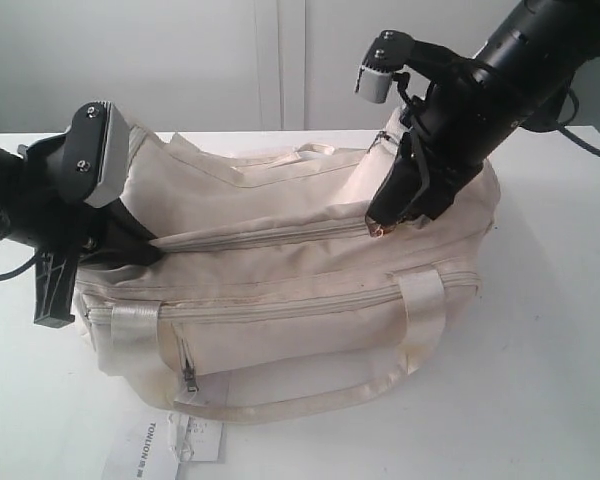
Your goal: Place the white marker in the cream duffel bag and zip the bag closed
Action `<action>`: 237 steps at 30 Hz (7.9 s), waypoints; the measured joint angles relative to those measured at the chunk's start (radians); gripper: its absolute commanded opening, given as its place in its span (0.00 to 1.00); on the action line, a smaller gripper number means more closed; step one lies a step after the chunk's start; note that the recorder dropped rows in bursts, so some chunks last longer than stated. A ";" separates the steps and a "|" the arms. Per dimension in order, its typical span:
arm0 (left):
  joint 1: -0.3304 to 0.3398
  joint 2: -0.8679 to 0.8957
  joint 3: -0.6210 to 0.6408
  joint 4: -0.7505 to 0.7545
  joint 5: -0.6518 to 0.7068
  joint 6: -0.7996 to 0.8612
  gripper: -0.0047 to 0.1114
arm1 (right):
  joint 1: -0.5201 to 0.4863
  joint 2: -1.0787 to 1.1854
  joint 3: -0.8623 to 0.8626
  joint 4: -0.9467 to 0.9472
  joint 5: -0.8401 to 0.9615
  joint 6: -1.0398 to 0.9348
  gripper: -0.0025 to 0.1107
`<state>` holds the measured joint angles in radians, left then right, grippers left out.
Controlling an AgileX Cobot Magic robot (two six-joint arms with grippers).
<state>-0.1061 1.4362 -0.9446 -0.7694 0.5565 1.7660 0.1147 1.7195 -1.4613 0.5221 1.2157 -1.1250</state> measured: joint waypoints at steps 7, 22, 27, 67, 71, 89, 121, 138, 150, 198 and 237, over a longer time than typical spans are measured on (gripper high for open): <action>0.000 0.000 0.000 -0.007 -0.008 -0.011 0.07 | -0.005 -0.066 0.010 0.012 -0.001 0.000 0.02; 0.012 -0.006 0.000 -0.107 -0.116 -0.032 0.52 | 0.029 -0.193 0.145 0.002 -0.012 0.000 0.02; 0.012 -0.023 0.000 -0.146 -0.078 -0.032 0.52 | 0.048 -0.193 0.145 0.002 -0.013 0.000 0.02; -0.357 0.276 -0.173 -0.751 -0.053 0.191 0.51 | 0.053 -0.199 0.191 -0.002 -0.100 0.004 0.02; -0.357 0.287 -0.178 -0.697 -0.051 0.191 0.51 | 0.053 -0.199 0.191 -0.002 -0.102 0.004 0.02; -0.359 0.292 -0.178 -0.650 -0.062 0.191 0.04 | 0.055 -0.199 0.191 -0.008 -0.115 0.004 0.02; -0.359 0.292 -0.178 -0.650 -0.070 0.191 0.04 | 0.032 -0.199 0.191 -0.090 -0.118 0.004 0.02; -0.360 0.292 -0.180 -0.654 -0.076 0.191 0.04 | -0.041 -0.199 0.191 -0.040 -0.101 -0.051 0.02; -0.361 0.292 -0.184 -0.660 -0.078 0.191 0.04 | -0.092 -0.199 0.191 -0.007 -0.088 -0.090 0.02; -0.359 0.273 -0.184 -0.625 -0.095 0.191 0.04 | -0.168 -0.179 0.195 0.046 -0.359 -0.334 0.02; -0.394 0.201 -0.193 -0.684 -0.138 0.189 0.59 | -0.167 -0.156 0.198 0.062 -0.421 -0.175 0.02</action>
<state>-0.5003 1.6370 -1.1373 -1.4536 0.4181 1.9549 -0.0521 1.5631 -1.2638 0.5843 0.7945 -1.2996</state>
